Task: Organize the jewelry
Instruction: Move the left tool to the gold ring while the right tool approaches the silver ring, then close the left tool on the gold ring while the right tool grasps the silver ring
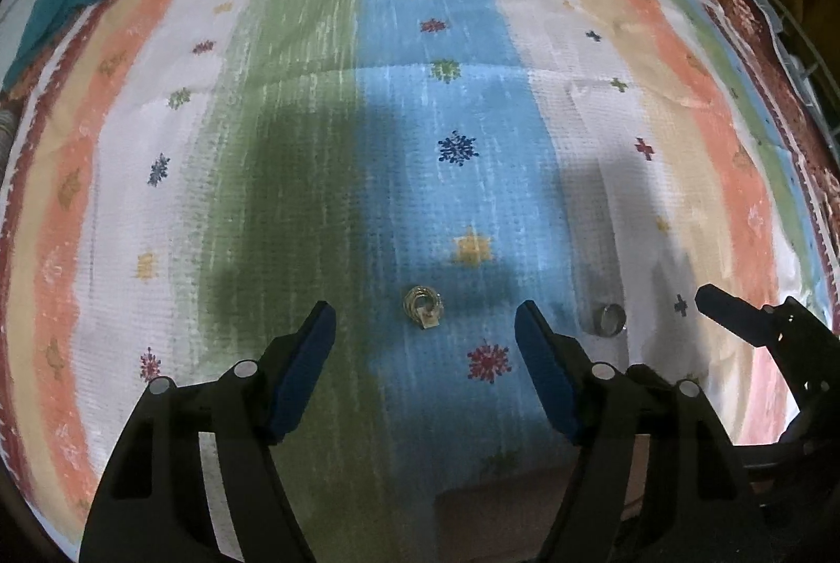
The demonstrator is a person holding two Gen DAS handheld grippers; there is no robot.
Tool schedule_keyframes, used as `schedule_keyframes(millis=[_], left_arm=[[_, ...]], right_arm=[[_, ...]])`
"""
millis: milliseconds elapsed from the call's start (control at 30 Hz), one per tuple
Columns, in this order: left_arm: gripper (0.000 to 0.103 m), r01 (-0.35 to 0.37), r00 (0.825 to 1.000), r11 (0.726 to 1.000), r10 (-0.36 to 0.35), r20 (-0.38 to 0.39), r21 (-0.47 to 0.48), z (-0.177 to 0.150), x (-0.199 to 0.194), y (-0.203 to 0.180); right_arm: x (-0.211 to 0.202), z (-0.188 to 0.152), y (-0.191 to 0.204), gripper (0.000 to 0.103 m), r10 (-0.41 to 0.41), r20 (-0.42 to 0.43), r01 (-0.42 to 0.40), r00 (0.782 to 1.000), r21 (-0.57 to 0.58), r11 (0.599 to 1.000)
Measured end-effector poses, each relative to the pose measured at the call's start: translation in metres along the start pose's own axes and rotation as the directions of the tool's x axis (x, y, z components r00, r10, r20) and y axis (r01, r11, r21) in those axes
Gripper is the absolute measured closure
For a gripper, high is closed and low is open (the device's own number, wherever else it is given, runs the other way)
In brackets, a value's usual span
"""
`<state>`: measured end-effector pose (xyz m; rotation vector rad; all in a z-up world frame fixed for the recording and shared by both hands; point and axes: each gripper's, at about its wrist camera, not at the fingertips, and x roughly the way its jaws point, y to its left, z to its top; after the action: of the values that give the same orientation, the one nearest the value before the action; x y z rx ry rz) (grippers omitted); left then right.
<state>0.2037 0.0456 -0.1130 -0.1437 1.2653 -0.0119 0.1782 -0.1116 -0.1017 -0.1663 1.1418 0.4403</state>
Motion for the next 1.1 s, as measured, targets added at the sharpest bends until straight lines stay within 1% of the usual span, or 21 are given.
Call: schedule_keyframes(millis=[100, 133, 167, 233, 300, 333, 367, 400, 433, 500, 533, 567, 600, 700, 767, 867, 900, 1000, 1100], left_arm=[[0.041, 0.001, 1.0, 1.0, 0.0, -0.026, 0.013, 0.002, 0.008, -0.002], [0.043, -0.004, 0.999, 1.0, 0.004, -0.035, 0.021, 0.002, 0.011, -0.003], [0.044, -0.003, 0.999, 1.0, 0.005, -0.043, 0.027, 0.002, 0.013, -0.004], [0.046, -0.001, 0.998, 0.999, 0.003, -0.056, 0.035, 0.002, 0.017, -0.005], [0.046, 0.007, 0.998, 0.999, -0.004, -0.059, 0.041, 0.003, 0.02, -0.006], [0.048, 0.008, 0.998, 0.999, -0.005, -0.058, 0.043, 0.004, 0.021, -0.006], [0.05, 0.008, 0.998, 0.999, -0.005, -0.057, 0.044, 0.004, 0.023, -0.005], [0.055, 0.008, 0.998, 0.999, -0.005, -0.057, 0.043, 0.005, 0.024, -0.004], [0.058, 0.009, 0.998, 0.999, -0.007, -0.059, 0.041, 0.006, 0.025, -0.003], [0.061, 0.012, 0.998, 0.999, -0.009, -0.061, 0.041, 0.007, 0.026, -0.003], [0.065, 0.02, 0.998, 0.999, -0.017, -0.065, 0.046, 0.008, 0.026, -0.003], [0.068, 0.027, 0.997, 0.998, -0.023, -0.073, 0.055, 0.008, 0.026, -0.005], [0.07, 0.024, 0.996, 0.997, -0.019, -0.083, 0.067, 0.008, 0.028, -0.009], [0.071, 0.014, 0.996, 0.995, -0.005, -0.094, 0.094, 0.006, 0.03, -0.015], [0.072, 0.004, 0.996, 0.996, 0.005, -0.093, 0.094, 0.007, 0.031, -0.016], [0.078, -0.01, 0.996, 0.996, 0.018, -0.086, 0.087, 0.006, 0.032, -0.016], [0.083, -0.01, 0.996, 0.996, 0.017, -0.084, 0.087, 0.006, 0.032, -0.015], [0.087, 0.0, 0.997, 0.997, 0.006, -0.079, 0.074, 0.006, 0.033, -0.012], [0.088, 0.007, 0.997, 0.998, -0.002, -0.074, 0.069, 0.006, 0.034, -0.01]], right_arm=[[0.008, 0.003, -0.002, 0.031, 0.008, -0.016, -0.008, 1.0, 0.005, 1.0], [0.01, 0.004, -0.001, 0.033, 0.006, -0.021, -0.006, 1.0, 0.004, 1.0], [0.013, 0.005, 0.0, 0.041, 0.003, -0.029, -0.003, 1.0, 0.001, 1.0], [0.018, 0.007, 0.001, 0.045, 0.002, -0.045, -0.003, 0.999, -0.004, 1.0], [0.024, 0.008, 0.002, 0.047, 0.003, -0.061, -0.003, 0.998, -0.004, 1.0], [0.026, 0.009, 0.002, 0.05, -0.006, -0.069, 0.005, 0.998, -0.01, 1.0], [0.028, 0.009, 0.002, 0.053, -0.014, -0.074, 0.013, 0.997, -0.017, 1.0], [0.03, 0.01, 0.001, 0.054, -0.013, -0.078, 0.012, 0.997, -0.016, 1.0], [0.032, 0.01, -0.001, 0.056, -0.008, -0.082, 0.007, 0.997, -0.01, 1.0], [0.035, 0.01, -0.001, 0.061, -0.008, -0.094, 0.006, 0.996, -0.015, 1.0], [0.036, 0.01, 0.0, 0.065, -0.008, -0.098, 0.006, 0.995, -0.019, 1.0], [0.037, 0.009, 0.0, 0.068, -0.01, -0.103, 0.007, 0.995, -0.024, 1.0], [0.038, 0.009, 0.001, 0.069, -0.012, -0.105, 0.009, 0.994, -0.029, 1.0], [0.038, 0.009, 0.0, 0.073, -0.015, -0.114, 0.012, 0.993, -0.03, 0.999], [0.039, 0.01, -0.003, 0.076, -0.011, -0.116, 0.008, 0.993, -0.021, 1.0], [0.039, 0.008, -0.005, 0.081, -0.01, -0.114, 0.009, 0.993, -0.014, 1.0], [0.039, 0.008, -0.005, 0.082, -0.011, -0.113, 0.01, 0.994, -0.012, 1.0], [0.038, 0.008, -0.004, 0.082, -0.011, -0.11, 0.01, 0.994, -0.014, 1.0], [0.038, 0.008, -0.005, 0.082, -0.012, -0.105, 0.01, 0.994, -0.017, 1.0]])
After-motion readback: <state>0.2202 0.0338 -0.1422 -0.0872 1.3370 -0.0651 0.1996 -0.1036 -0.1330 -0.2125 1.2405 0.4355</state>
